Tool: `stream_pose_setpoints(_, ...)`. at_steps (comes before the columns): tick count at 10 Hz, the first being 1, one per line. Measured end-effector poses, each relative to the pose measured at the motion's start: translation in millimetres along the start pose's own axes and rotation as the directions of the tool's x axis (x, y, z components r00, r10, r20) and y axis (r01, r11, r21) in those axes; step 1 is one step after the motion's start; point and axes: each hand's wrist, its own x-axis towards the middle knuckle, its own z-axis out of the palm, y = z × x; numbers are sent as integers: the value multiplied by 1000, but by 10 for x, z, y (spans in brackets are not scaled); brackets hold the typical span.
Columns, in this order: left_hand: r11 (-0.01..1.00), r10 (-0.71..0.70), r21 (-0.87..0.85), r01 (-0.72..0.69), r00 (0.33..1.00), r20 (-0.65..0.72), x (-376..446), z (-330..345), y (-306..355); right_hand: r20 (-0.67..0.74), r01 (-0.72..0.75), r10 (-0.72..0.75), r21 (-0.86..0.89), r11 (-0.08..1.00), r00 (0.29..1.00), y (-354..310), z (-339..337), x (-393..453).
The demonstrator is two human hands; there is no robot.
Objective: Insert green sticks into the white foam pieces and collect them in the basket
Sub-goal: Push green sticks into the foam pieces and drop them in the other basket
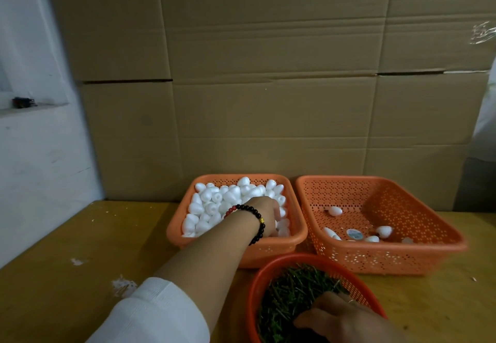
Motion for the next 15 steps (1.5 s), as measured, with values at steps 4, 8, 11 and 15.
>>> stream_pose_setpoints(4, 776, -197, -627, -69, 917, -345, -222, 45, -151, -26, 46, -48, -77, 996, 999, 20, 41, 7)
stream_pose_setpoints(8, -300, -174, -908, -294, 952, -251, -1181, 280, 154, -17, 22, -24, -127, 992, 1000, 19, 39, 21)
stream_pose_setpoints(11, -703, 45, -711, -28, 995, -84, -1362, 355, 218, -144, 53, -101, -302, 952, 984, -75, -71, 9)
stream_pose_setpoints(15, -747, 98, -662, 61, 995, -19, -1375, 338, 252, -106, 85, -101, -148, 985, 989, -56, -36, 14)
